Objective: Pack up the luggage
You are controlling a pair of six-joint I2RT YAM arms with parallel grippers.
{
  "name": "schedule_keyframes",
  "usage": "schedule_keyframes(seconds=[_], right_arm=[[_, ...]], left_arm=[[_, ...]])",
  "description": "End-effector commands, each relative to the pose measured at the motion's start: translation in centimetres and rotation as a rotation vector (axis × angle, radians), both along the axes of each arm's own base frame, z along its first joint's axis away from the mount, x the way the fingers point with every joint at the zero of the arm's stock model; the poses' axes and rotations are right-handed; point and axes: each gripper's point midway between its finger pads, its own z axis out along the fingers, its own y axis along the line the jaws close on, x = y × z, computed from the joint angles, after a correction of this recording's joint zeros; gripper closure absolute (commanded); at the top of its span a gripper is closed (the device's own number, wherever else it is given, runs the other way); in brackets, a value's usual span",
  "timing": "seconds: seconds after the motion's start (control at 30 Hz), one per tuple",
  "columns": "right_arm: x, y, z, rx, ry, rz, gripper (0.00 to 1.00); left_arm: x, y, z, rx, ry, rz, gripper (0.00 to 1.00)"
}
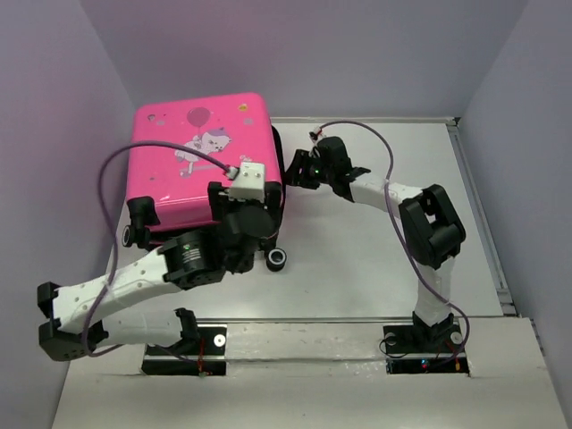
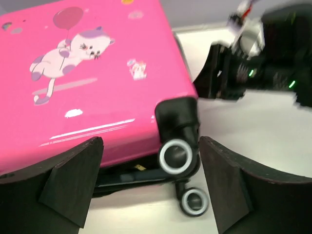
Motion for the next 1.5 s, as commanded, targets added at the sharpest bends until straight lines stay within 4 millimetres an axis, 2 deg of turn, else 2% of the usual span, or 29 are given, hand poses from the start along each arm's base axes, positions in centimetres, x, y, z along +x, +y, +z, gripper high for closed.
schedule_keyframes(seconds=[0.0,0.03,0.07,0.1,0.13,0.17,0.2,0.23,0.3,0.33,0.37,0.4,0.43,0.5,0.53,0.6,0.63,0.7,0.73,0.83,0.93,1.03,1.07,1.13,1.17,1.23,1.33,1.43,1.47], right_arm=[[-1.2,-3.4,3.9,-0.034,-0.07,-0.049,0.44],[-1.3,-4.1,5.3,-0.038,-0.103,-0.073,0.45],[-1.5,-4.2,4.9,-0.049,-0.1,-0.069,0.49],[-1.8,-4.9,5.8,-0.067,-0.128,-0.08,0.62],[-1.9,-5.5,5.8,-0.083,-0.137,-0.099,0.71],[-2.2,-5.9,7.1,-0.079,-0.166,-0.107,0.84],[-2.5,-6.3,7.1,-0.091,-0.177,-0.106,0.93],[-3.0,-6.7,6.5,-0.105,-0.17,-0.109,0.93],[-3.7,-7.4,7.2,-0.114,-0.194,-0.114,0.93],[-4.3,-7.8,6.5,-0.127,-0.186,-0.112,0.93],[-4.7,-8.0,6.4,-0.132,-0.189,-0.107,0.93],[-5.1,-8.3,6.9,-0.131,-0.203,-0.101,0.93],[-5.6,-8.3,6.5,-0.132,-0.197,-0.086,0.93],[-6.2,-8.4,6.5,-0.137,-0.206,-0.065,0.93],[-6.5,-8.4,6.7,-0.131,-0.21,-0.054,0.88],[-7.3,-8.6,5.7,-0.151,-0.183,-0.033,0.75],[-7.6,-8.6,6.0,-0.146,-0.185,-0.024,0.57],[-7.9,-8.8,5.9,-0.148,-0.187,-0.021,0.35],[-8.0,-8.9,5.9,-0.151,-0.187,-0.024,0.29],[-8.2,-8.8,6.8,-0.135,-0.203,-0.018,0.15],[-7.3,-8.9,7.8,-0.125,-0.214,-0.038,0.18],[-5.7,-8.7,7.8,-0.122,-0.202,-0.065,0.24],[-4.8,-8.3,9.3,-0.101,-0.222,-0.079,0.24],[-3.4,-8.1,9.4,-0.075,-0.198,-0.088,0.2],[-2.6,-8.0,11.0,-0.042,-0.215,-0.087,0.18],[-2.2,-7.8,11.8,-0.014,-0.212,-0.087,0.15],[-1.4,-9.5,13.1,0.013,-0.228,-0.105,0.07],[-1.6,-10.3,13.0,0.025,-0.219,-0.084,0.02],[-1.3,-11.4,13.1,0.025,-0.222,-0.099,0.0]], left_arm=[[2.3,4.5,10.6,-0.399,-0.168,0.039,0.17],[3.2,5.1,11.8,-0.425,-0.169,0.018,0.2],[4.4,6.6,11.6,-0.418,-0.165,0.064,0.24],[6.8,9.6,10.7,-0.401,-0.142,0.145,0.42],[8.0,10.8,10.3,-0.393,-0.122,0.163,0.44],[9.2,12.4,9.5,-0.391,-0.096,0.198,0.53],[10.1,14.2,8.6,-0.394,-0.067,0.237,0.6],[11.3,17.5,7.6,-0.404,-0.055,0.311,0.62],[11.8,21.2,7.1,-0.43,-0.063,0.393,0.63],[12.2,22.4,6.6,-0.465,-0.061,0.4,0.62],[12.5,24.2,5.3,-0.474,-0.05,0.441,0.6],[12.6,27.2,4.6,-0.485,-0.055,0.504,0.43],[13.4,28.6,2.7,-0.5,-0.006,0.538,0.33],[13.9,30.6,1.2,-0.506,0.028,0.58,0.06],[14.8,31.1,0.2,-0.503,0.054,0.592,0.01],[15.7,31.8,-0.9,-0.506,0.093,0.596,0.01],[16.5,33.3,-1.6,-0.503,0.118,0.628,0.01],[16.7,34.2,-2.8,-0.48,0.167,0.648,0.01],[17.2,34.7,-3.3,-0.473,0.18,0.654,0.01],[18.5,34.1,-4.4,-0.482,0.217,0.597,0.01],[20.3,32.2,-7.8,-0.539,0.329,0.487,0.01],[20.6,30.7,-10.2,-0.58,0.373,0.428,0.01],[20.0,29.3,-11.9,-0.615,0.415,0.39,0.01],[19.8,26.6,-11.9,-0.64,0.401,0.305,0.01],[18.9,25.3,-13.7,-0.664,0.441,0.285,0.01],[18.2,23.2,-13.8,-0.679,0.443,0.233,0.01],[15.6,20.4,-14.3,-0.692,0.435,0.187,0.01],[14.5,17.4,-14.5,-0.716,0.44,0.118,0.01],[13.5,16.5,-14.7,-0.716,0.432,0.103,0.01]])
